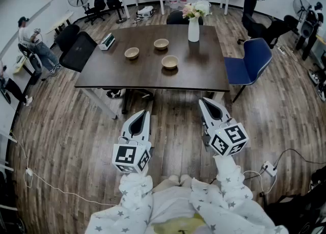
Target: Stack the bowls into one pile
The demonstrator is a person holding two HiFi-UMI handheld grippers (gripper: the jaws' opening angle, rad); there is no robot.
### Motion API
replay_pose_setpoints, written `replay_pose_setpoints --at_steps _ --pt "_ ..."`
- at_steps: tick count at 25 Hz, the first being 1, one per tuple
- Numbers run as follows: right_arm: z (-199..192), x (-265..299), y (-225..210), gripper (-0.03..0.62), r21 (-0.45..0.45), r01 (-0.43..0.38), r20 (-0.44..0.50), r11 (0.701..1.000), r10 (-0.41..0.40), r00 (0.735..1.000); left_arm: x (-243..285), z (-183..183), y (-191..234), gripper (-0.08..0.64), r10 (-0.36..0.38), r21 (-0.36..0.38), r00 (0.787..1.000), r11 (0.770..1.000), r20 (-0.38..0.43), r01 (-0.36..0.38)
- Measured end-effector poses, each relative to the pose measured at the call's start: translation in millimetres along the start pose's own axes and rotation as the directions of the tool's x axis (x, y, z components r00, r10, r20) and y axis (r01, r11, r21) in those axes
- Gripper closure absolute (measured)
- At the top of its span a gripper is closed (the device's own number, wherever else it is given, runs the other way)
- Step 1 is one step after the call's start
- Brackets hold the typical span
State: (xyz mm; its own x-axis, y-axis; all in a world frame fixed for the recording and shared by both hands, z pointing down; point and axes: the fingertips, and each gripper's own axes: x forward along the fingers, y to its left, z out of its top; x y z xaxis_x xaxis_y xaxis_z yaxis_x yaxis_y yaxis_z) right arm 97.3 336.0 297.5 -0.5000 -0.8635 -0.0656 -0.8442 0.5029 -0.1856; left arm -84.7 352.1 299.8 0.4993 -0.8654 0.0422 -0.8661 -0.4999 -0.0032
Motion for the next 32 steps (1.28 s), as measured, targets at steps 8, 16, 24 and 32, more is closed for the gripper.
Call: replay_pose_setpoints --at_steps 8,16,24,32 --pt "-1.7 -4.4 -6.3 0.571 0.02 -0.017 0.01 1.0 0.016 1.0 1.8 -3.6 -7.4 0.535 0.014 -0.004 1.0 1.0 -0.004 -0.014" --pt "-5.6 -8.5 -16.3 0.571 0.052 -0.034 0.009 0.998 0.034 0.999 -1.5 -8.9 -20.6 0.534 0.041 -0.01 0.999 0.999 -0.016 -0.041" --pt "-21.0 -1.7 -25.9 0.571 0.083 -0.037 -0.014 0.996 0.038 0.999 -0.6 -28.3 -14.7 0.535 0.074 -0.05 0.996 0.996 -0.041 -0.076" --pt "-38.2 38.0 -46.2 0.571 0.081 -0.023 -0.06 0.996 0.028 0.998 39.3 -41.4 9.7 0.535 0.062 -0.063 0.996 0.996 -0.068 -0.067"
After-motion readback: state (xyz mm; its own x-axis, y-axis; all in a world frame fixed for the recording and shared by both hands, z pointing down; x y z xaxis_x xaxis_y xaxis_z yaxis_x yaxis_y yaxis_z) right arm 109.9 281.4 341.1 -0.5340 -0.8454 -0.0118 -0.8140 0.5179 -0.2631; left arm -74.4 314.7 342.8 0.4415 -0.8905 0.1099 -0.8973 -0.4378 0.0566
